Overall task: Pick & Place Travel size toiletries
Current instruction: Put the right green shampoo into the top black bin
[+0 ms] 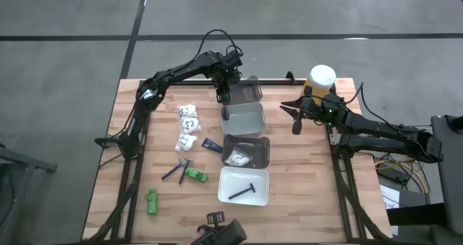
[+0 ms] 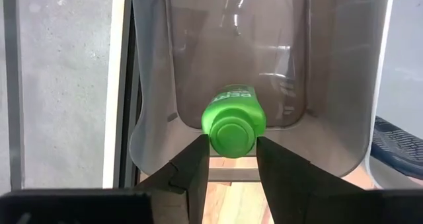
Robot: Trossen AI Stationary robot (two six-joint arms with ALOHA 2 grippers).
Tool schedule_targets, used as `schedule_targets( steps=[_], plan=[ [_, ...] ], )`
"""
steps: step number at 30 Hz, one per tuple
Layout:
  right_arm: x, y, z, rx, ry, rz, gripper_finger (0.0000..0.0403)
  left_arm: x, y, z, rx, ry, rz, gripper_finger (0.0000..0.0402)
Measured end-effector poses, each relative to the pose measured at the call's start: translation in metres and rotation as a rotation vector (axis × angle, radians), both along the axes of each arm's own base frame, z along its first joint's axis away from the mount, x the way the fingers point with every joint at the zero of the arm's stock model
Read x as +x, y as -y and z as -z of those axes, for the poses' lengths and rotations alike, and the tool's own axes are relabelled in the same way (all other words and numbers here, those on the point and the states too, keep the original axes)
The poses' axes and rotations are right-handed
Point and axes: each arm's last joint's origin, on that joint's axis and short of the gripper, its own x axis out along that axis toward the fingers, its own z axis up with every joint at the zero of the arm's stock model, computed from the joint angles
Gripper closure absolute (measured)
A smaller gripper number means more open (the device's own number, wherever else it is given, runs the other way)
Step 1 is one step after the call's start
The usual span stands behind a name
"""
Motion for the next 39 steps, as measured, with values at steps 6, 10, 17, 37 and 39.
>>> schedule_targets(
  steps=[6,10,17,37,39],
  plan=[
    [0.000,0.000,0.001,0.003,-0.006,0.000,0.0317,-0.011,0.007,-0.030,0.037,0.059,0.000,0.0271],
    [0.000,0.000,0.001,0.006,-0.012,0.000,0.0302,-0.021,0.014,-0.054,0.047,0.115,-0.019,0.0271],
    [0.000,0.000,0.002,0.037,-0.002,0.007,0.0265,-0.038,0.030,-0.083,0.019,0.285,0.008,0.0271],
    [-0.001,0.000,0.006,0.099,-0.024,0.018,0.0151,-0.174,0.127,-0.005,0.251,1.008,0.077,0.0298],
    [-0.001,0.000,0.006,0.114,-0.017,0.022,0.0145,-0.188,0.136,0.008,0.266,1.035,0.081,0.0298]
  ],
)
